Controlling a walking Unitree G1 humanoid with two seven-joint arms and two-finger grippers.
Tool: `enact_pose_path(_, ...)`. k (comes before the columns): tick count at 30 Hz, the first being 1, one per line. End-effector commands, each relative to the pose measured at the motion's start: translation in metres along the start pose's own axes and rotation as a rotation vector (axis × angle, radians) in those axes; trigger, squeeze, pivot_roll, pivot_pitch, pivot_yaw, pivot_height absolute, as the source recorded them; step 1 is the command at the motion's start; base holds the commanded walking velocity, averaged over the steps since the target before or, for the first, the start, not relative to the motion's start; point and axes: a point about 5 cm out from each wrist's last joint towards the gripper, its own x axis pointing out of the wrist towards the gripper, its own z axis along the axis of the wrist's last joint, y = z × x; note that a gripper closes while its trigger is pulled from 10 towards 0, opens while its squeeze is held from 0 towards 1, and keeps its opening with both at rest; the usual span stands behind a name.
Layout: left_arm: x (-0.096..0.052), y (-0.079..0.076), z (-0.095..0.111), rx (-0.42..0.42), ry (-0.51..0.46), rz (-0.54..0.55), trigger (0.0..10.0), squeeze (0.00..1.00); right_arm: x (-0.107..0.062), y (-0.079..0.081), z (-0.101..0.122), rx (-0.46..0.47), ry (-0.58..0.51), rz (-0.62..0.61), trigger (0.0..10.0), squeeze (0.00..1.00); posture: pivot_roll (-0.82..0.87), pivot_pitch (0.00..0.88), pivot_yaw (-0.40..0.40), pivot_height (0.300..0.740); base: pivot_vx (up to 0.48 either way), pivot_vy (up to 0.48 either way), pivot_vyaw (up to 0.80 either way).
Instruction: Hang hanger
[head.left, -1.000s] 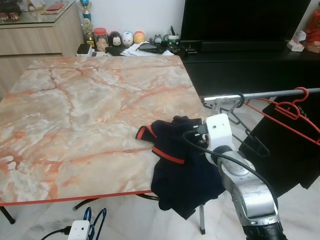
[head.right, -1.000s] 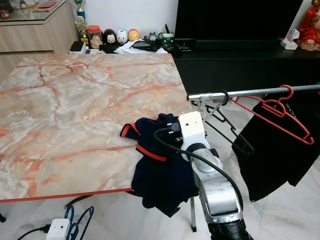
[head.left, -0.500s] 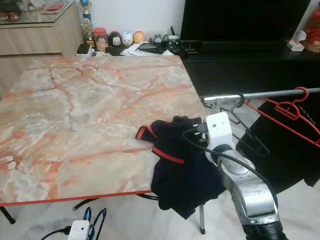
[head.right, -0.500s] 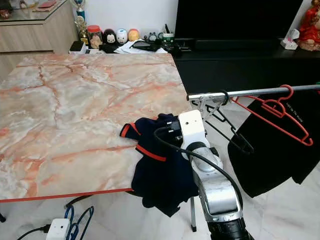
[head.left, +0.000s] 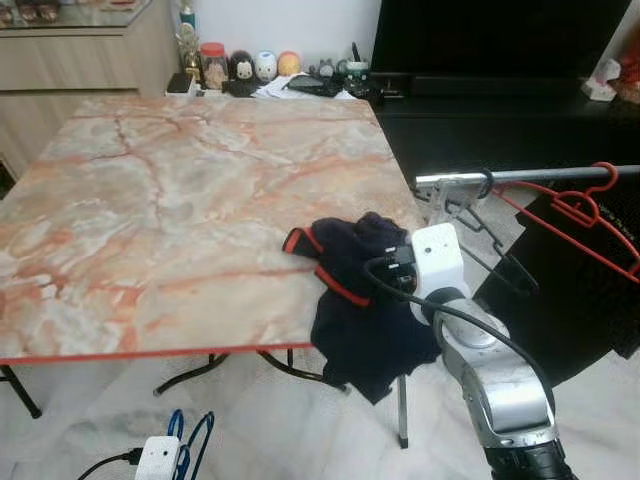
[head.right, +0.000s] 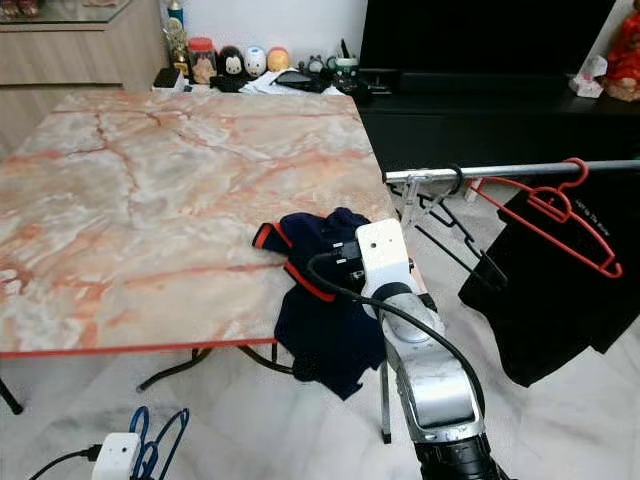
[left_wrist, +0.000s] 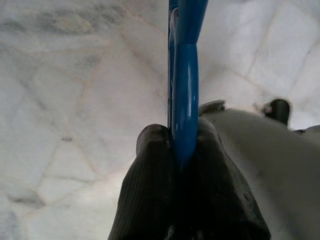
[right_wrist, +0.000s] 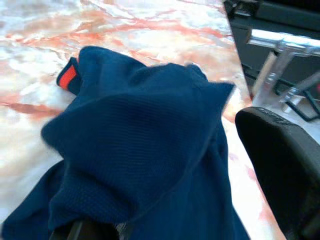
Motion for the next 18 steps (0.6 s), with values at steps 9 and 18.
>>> enact_pose_path(9,0.000,0.000,0.001,0.002,0.008,0.000,10.0,0.00,0.002,-0.012,0.002,-0.021,-0.001,-0.064,10.0,0.00,-0.07,0.000,-0.038,0.740,-0.258,0.000,0.00)
enact_pose_path(18,0.000,-0.001,0.000,0.003,0.023,-0.014,10.0,0.00,0.016,-0.062,-0.014,-0.009,0.105,-0.246,10.0,0.00,-0.08,0.000,-0.029,0.740,0.000,0.000,0.00)
